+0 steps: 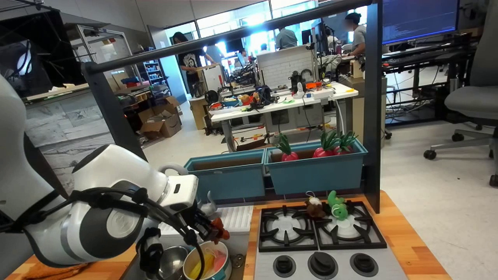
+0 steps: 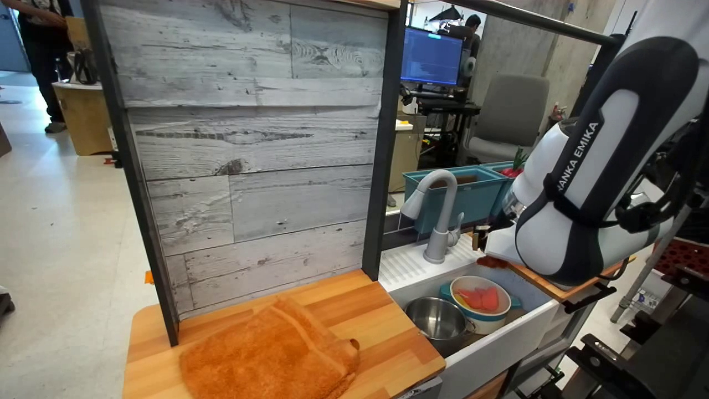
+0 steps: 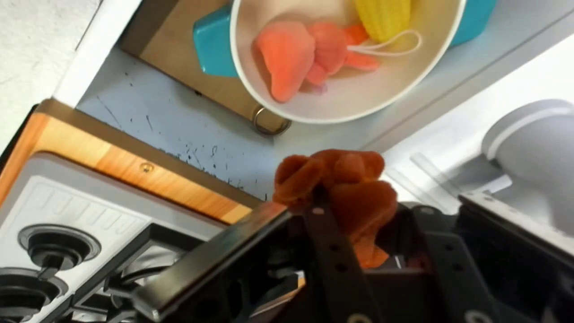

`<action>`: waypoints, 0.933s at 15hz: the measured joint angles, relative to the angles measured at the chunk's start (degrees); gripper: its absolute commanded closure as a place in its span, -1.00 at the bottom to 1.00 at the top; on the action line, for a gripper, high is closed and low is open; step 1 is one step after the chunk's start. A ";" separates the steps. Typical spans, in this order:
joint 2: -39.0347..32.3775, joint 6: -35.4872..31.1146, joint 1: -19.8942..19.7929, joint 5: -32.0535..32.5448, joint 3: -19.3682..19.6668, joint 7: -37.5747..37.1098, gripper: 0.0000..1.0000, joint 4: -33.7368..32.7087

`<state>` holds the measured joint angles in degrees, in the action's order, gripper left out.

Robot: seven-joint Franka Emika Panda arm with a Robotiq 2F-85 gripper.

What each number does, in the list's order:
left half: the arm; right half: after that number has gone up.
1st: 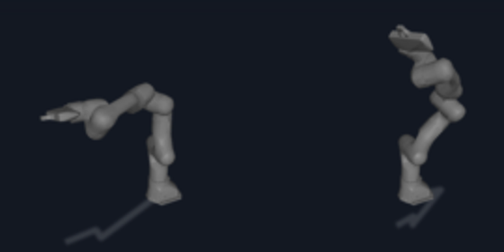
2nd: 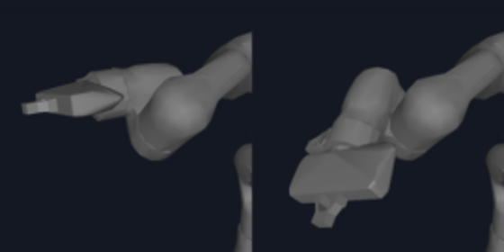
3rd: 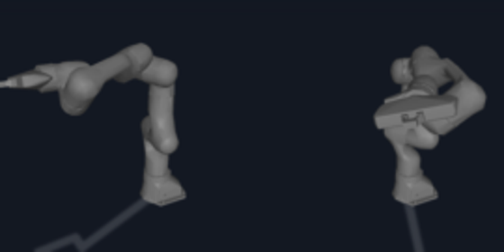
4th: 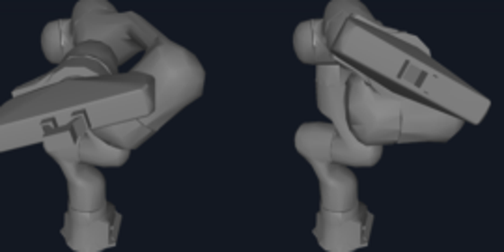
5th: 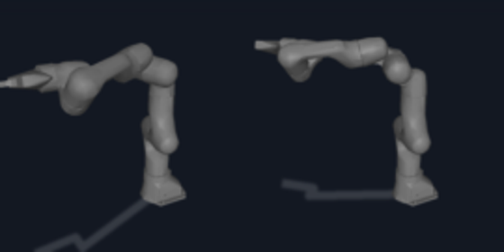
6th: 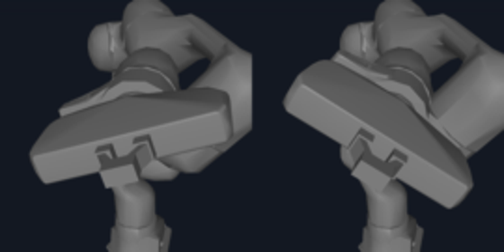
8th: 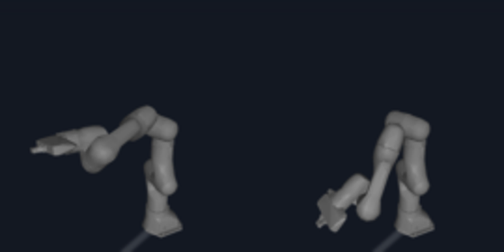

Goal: Pick the objects on the counter and the stove and put them in the pots in the sink, then wipe the counter with the cloth

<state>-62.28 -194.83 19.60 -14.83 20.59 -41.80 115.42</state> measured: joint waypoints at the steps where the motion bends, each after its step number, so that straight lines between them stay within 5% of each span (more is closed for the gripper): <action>1: 0.29 -0.72 -0.56 -0.67 -1.36 1.37 0.91 0.24; 10: 5.08 -3.41 -2.13 -1.62 -13.54 14.13 0.91 3.84; 11: 5.53 -3.15 -2.08 -2.05 -14.23 15.04 0.83 3.85; 12: 5.79 -2.97 -1.86 -2.76 -14.55 15.92 0.14 3.76; 14: 6.00 -1.66 -0.81 -4.69 -14.18 17.29 0.11 3.30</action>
<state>-56.28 -196.48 18.79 -19.51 6.41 -24.51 118.71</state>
